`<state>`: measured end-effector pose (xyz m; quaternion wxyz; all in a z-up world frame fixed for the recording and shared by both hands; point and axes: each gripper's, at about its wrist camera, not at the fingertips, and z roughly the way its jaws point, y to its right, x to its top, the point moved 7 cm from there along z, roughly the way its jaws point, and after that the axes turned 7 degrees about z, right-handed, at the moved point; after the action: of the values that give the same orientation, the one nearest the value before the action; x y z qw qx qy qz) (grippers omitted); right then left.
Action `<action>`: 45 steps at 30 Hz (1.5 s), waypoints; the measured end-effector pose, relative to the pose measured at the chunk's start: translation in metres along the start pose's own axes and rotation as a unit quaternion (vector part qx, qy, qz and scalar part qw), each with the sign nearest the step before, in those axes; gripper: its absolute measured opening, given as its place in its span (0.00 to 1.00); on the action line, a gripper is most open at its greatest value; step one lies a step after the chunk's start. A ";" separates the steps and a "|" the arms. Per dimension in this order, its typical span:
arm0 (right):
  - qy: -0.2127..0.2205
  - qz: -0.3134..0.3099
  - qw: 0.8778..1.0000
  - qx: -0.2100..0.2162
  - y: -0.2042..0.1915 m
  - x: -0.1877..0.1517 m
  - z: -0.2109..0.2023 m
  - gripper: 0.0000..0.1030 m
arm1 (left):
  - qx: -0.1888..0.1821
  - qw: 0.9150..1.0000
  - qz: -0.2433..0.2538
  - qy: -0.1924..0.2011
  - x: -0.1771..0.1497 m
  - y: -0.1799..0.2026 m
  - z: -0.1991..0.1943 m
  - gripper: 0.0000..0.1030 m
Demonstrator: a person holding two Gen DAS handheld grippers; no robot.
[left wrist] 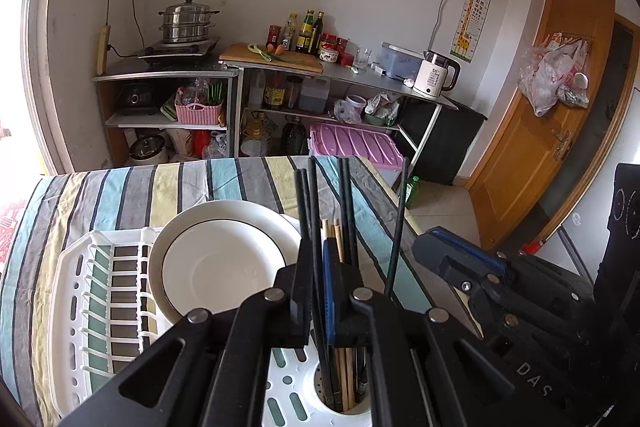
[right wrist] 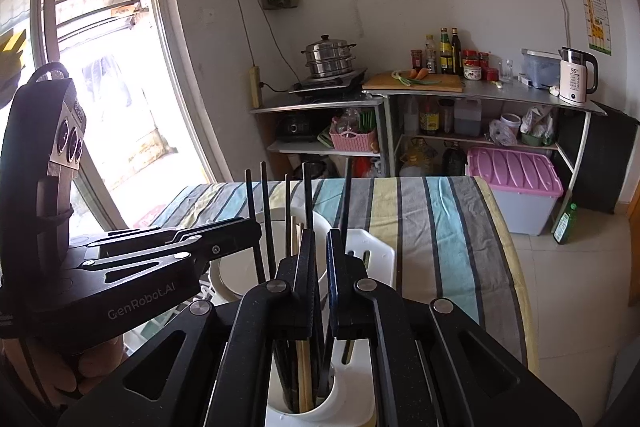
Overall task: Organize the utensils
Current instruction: 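Insert the dark chopstick into the white cup with the left tool while the right tool does the same, then open both tools and pull them back from the white cup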
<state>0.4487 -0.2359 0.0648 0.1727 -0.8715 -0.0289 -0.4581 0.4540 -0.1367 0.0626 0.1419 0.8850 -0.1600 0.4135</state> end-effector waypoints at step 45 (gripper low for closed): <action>0.053 -0.026 0.998 -0.025 -0.058 -0.241 -0.225 0.26 | 0.095 0.992 0.025 0.076 -0.258 0.051 -0.212 0.33</action>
<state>0.1200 -0.2295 0.0028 0.1401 -0.8491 -0.0313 -0.5084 0.1313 -0.0586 -0.0010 0.0587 0.8562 -0.1313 0.4962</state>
